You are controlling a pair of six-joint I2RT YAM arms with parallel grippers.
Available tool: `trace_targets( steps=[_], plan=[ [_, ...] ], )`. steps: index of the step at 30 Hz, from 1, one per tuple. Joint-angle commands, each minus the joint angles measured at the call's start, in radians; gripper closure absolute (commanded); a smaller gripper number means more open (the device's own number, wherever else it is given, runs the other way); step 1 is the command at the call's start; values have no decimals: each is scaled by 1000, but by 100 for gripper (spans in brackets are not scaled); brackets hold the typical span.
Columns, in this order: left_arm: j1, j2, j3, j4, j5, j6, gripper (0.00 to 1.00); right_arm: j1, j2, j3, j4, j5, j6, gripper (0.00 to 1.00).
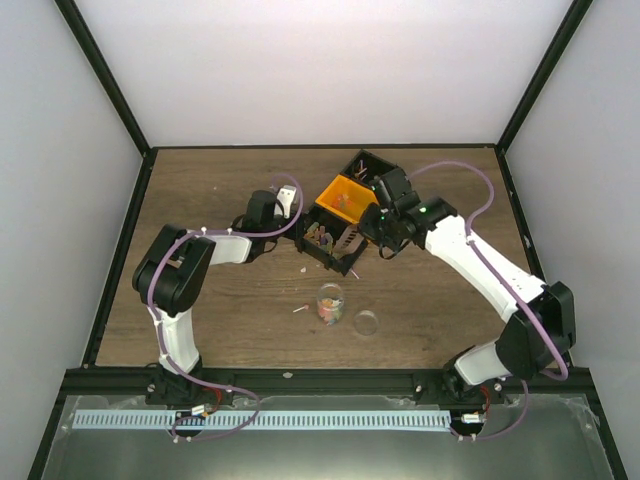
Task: Pack the candies
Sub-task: Scoop the fake candies from the storage box.
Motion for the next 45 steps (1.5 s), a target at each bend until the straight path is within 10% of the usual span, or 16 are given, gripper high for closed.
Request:
trace_targets(
  steps=[1, 21, 45],
  plan=[
    [0, -4, -11, 26, 2, 11, 56, 10, 4, -40, -6, 9, 54, 99],
    [0, -18, -34, 59, 41, 9, 55, 60, 297, 246, -252, 123, 79, 99],
    [2, 8, 0, 9, 89, 51, 58, 29, 335, -58, 206, -61, -60, 99]
  ],
)
